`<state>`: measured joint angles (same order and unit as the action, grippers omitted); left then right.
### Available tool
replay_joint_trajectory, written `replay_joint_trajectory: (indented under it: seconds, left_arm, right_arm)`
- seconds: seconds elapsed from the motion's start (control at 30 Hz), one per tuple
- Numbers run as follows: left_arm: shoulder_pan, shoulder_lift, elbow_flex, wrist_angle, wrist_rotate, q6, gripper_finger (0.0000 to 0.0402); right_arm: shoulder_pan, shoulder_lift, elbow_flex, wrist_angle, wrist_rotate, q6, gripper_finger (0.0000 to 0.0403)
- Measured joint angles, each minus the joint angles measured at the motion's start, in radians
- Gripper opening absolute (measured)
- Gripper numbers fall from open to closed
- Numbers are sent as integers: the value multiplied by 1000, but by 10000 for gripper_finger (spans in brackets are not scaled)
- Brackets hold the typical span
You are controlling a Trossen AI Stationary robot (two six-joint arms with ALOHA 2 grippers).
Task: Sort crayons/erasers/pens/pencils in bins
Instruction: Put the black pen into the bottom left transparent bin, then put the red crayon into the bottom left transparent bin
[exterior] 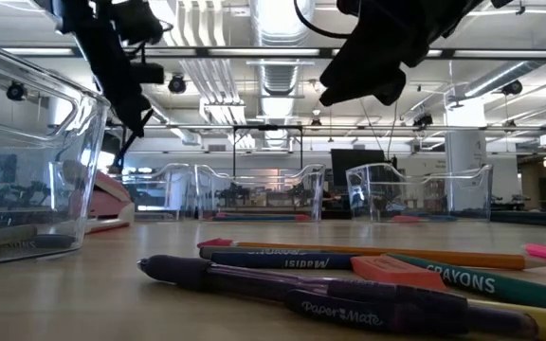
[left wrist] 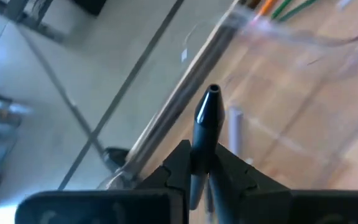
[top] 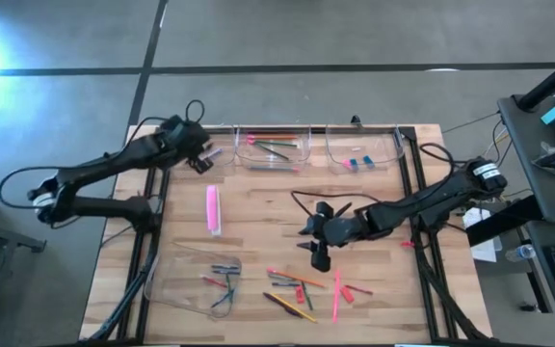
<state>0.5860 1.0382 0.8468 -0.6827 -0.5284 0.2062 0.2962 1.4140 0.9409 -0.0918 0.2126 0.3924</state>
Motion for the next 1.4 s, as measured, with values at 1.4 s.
replay_joint_trajectory:
  seconds: [1.4]
  left_arm:
    - [-554, -522, -767, 1539, 579, -605, 157]
  right_arm:
    - [172, -37, 4, -290, -32, 200, 150]
